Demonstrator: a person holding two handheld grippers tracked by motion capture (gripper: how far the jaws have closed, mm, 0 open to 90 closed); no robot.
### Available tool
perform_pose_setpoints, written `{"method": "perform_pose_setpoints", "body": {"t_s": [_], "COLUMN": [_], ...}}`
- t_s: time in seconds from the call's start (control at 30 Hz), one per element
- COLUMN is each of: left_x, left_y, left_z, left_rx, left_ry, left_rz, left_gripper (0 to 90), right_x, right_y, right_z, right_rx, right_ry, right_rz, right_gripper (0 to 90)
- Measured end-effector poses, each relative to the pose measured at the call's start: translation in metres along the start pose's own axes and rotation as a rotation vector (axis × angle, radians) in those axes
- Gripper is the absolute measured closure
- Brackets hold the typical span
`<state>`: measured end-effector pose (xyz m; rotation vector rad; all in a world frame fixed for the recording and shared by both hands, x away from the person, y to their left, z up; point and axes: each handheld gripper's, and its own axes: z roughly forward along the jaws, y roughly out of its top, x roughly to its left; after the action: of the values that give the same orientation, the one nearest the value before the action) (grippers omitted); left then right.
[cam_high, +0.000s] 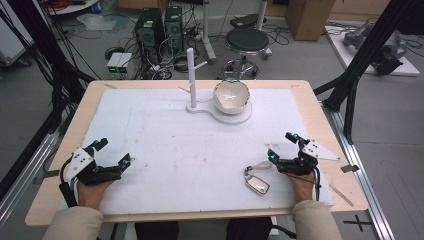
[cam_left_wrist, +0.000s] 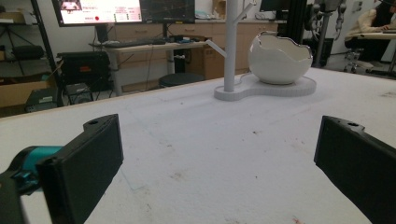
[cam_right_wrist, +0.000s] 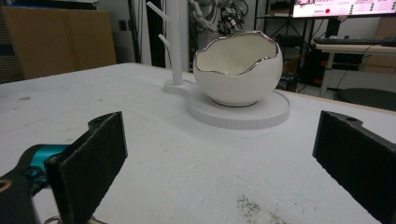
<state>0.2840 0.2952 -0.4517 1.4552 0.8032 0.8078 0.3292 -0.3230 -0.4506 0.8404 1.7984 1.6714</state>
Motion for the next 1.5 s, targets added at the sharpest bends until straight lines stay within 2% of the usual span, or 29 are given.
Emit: {"method": "perform_pose_setpoints", "body": {"t_s": [0.77, 0.9, 1.0, 1.1, 1.23, 1.27, 1.43, 1.47, 1.5], "left_x": [0.001, 0.001, 0.001, 0.001, 0.001, 0.001, 0.001, 0.001, 0.001], "left_y": [0.0, 0.0, 0.0, 0.0, 0.0, 0.0, 0.0, 0.0, 0.0], "left_z": [0.0, 0.0, 0.0, 0.0, 0.0, 0.0, 0.0, 0.0, 0.0], "left_rx": [0.003, 0.003, 0.004, 0.003, 0.004, 0.003, 0.003, 0.003, 0.003], "left_ry": [0.01, 0.007, 0.007, 0.009, 0.008, 0.006, 0.005, 0.005, 0.004], "left_rz": [-0.013, -0.012, -0.013, -0.012, -0.011, -0.011, -0.011, -0.01, -0.009], "left_gripper": [1.7, 1.7, 1.7, 1.7, 1.7, 1.7, 1.7, 1.7, 1.7], "right_x": [-0.002, -0.004, -0.007, -0.009, -0.011, -0.011, -0.011, -0.009, -0.009], "right_y": [0.0, 0.002, 0.013, 0.031, 0.056, 0.056, 0.081, 0.086, 0.086], "right_z": [0.0, -0.001, -0.003, -0.006, -0.002, -0.002, 0.01, 0.014, 0.014], "right_rx": [-0.002, 0.032, 0.081, 0.084, 0.146, 0.146, 0.246, 0.285, 0.285], "right_ry": [0.001, -0.006, -0.025, 0.018, 0.075, 0.075, 0.147, 0.186, 0.186], "right_rz": [0.017, 0.034, -0.004, -0.02, -0.07, -0.07, -0.177, -0.191, -0.191], "right_gripper": [2.0, 2.0, 2.0, 2.0, 2.0, 2.0, 2.1, 2.1, 2.1]}}
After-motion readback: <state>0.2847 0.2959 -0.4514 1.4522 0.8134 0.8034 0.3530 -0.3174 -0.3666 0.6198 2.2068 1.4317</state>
